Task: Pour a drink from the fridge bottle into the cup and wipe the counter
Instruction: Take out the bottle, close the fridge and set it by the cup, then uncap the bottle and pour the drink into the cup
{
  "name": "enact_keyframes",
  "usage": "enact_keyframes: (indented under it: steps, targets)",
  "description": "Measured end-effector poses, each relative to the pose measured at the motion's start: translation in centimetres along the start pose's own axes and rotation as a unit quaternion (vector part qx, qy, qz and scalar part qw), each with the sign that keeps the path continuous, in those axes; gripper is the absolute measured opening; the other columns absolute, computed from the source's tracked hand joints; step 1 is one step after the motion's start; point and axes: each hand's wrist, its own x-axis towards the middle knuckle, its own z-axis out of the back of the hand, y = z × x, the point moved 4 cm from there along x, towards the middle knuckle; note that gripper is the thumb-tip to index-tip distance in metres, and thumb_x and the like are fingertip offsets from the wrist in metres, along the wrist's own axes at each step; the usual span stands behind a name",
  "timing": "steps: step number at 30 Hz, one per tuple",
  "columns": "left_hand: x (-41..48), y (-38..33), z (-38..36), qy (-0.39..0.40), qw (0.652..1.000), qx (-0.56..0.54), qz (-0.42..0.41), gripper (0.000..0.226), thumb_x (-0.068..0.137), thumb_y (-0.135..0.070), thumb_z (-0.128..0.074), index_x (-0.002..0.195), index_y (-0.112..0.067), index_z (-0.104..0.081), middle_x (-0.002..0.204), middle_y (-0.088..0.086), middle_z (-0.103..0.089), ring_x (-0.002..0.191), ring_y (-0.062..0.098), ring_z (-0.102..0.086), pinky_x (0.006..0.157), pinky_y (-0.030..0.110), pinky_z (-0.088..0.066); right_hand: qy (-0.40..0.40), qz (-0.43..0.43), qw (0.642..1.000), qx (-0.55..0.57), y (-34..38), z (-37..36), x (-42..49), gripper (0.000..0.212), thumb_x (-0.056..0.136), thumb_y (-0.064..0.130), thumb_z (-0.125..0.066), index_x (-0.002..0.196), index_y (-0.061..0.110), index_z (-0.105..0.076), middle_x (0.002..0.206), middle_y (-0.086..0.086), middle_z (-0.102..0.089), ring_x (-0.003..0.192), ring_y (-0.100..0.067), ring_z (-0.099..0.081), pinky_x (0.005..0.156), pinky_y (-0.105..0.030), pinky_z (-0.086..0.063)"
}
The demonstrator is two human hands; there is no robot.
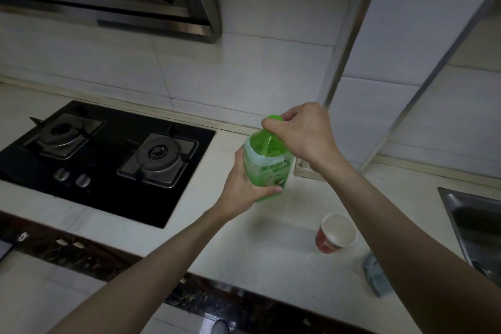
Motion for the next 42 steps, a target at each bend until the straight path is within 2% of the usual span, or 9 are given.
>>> enact_keyframes:
  steps: [8, 11, 14, 18, 24, 29, 33, 36, 42]
  targets:
    - [-0.2, -1.4, -1.4, -0.06, 0.998, 0.013, -0.018, 0.081, 0.056, -0.033, -0.094, 0.12, -0.031, -0.046, 0.109, -0.016, -0.063, 0.099, -0.006, -0.06, 0.08, 0.017, -0.054, -0.018, 0.097, 0.988, -0.115, -0.2, 3.7, -0.4, 0.042, 0.079, 0.041, -0.061, 0.081, 0.0, -0.07, 0.073, -0.02, -0.066, 0.07, -0.031, -0.058, 0.061, -0.036, -0.046]
    - [-0.3, -1.9, -1.6, -0.038, 0.998, 0.047, -0.029, 0.08, 0.055, -0.033, -0.095, 0.118, -0.035, -0.046, 0.105, -0.02, -0.062, 0.097, -0.013, -0.058, 0.074, 0.004, -0.047, -0.059, 0.151, 0.942, -0.295, -1.0, 5.0, -0.8, 0.047, 0.089, 0.047, -0.048, 0.074, 0.004, -0.06, 0.061, -0.011, -0.048, 0.065, -0.031, -0.047, 0.058, -0.033, -0.035]
    - [-0.2, -2.3, -2.0, -0.023, 0.995, 0.083, -0.044, 0.084, 0.053, -0.036, -0.094, 0.122, -0.032, -0.047, 0.104, -0.019, -0.063, 0.097, -0.008, -0.059, 0.078, 0.011, -0.049, -0.08, 0.163, 0.904, -0.387, -1.9, 5.7, -1.0, 0.047, 0.096, 0.047, -0.04, 0.073, 0.009, -0.057, 0.063, -0.006, -0.041, 0.064, -0.028, -0.042, 0.061, -0.032, -0.028]
    - [-0.1, -2.9, -2.4, -0.031, 0.987, 0.134, -0.08, 0.089, 0.051, -0.043, -0.091, 0.127, -0.023, -0.048, 0.113, -0.009, -0.063, 0.103, 0.012, -0.06, 0.086, 0.033, -0.052, -0.092, 0.119, 0.91, -0.387, -3.8, 6.4, -0.7, 0.05, 0.097, 0.044, -0.037, 0.08, 0.004, -0.063, 0.072, -0.011, -0.046, 0.067, -0.027, -0.042, 0.064, -0.032, -0.028]
    - [-0.7, -3.6, -2.1, 0.038, 0.984, 0.153, -0.084, 0.086, 0.052, -0.037, -0.094, 0.124, -0.027, -0.049, 0.104, -0.018, -0.061, 0.095, 0.003, -0.059, 0.076, 0.009, -0.046, -0.179, 0.167, 0.903, -0.352, -5.9, 6.4, -1.5, 0.051, 0.086, 0.038, -0.036, 0.044, 0.01, -0.038, 0.041, -0.002, -0.021, 0.042, -0.022, -0.031, 0.052, -0.027, -0.024]
    - [-1.0, -4.2, -2.0, 0.108, 0.975, 0.179, -0.081, 0.087, 0.05, -0.04, -0.093, 0.124, -0.033, -0.048, 0.103, -0.016, -0.064, 0.095, 0.008, -0.063, 0.083, 0.032, -0.055, -0.182, 0.227, 0.92, -0.263, -7.5, 6.7, -2.3, 0.051, 0.084, 0.034, -0.038, 0.04, 0.016, -0.022, 0.034, 0.0, -0.018, 0.033, -0.021, -0.027, 0.045, -0.026, -0.029]
    - [-0.5, -5.0, -2.0, 0.135, 0.971, 0.177, -0.084, 0.085, 0.05, -0.034, -0.095, 0.121, -0.031, -0.051, 0.101, -0.016, -0.065, 0.094, 0.006, -0.064, 0.082, 0.03, -0.055, -0.195, 0.276, 0.91, -0.238, -7.5, 7.4, -3.0, 0.047, 0.084, 0.029, -0.042, 0.041, 0.019, -0.024, 0.034, 0.003, -0.017, 0.032, -0.018, -0.022, 0.045, -0.022, -0.023]
    - [-0.1, -5.5, -2.3, 0.205, 0.967, 0.145, -0.045, 0.083, 0.051, -0.026, -0.096, 0.122, -0.028, -0.052, 0.105, -0.013, -0.066, 0.099, 0.003, -0.064, 0.081, 0.025, -0.055, -0.177, 0.317, 0.903, -0.232, -7.3, 8.1, -3.0, 0.048, 0.084, 0.026, -0.044, 0.039, 0.017, -0.028, 0.036, 0.002, -0.019, 0.031, -0.019, -0.022, 0.047, -0.022, -0.018]
    - [-0.9, -6.0, -2.8, 0.396, 0.917, 0.036, 0.025, 0.081, 0.058, 0.01, -0.087, 0.128, -0.014, -0.055, 0.119, 0.007, -0.069, 0.11, 0.024, -0.067, 0.089, 0.044, -0.057, -0.097, 0.468, 0.846, -0.236, -5.4, 9.1, -4.6, 0.045, 0.088, 0.026, -0.041, 0.045, 0.013, -0.042, 0.045, 0.002, -0.029, 0.041, -0.017, -0.026, 0.046, -0.025, -0.022]
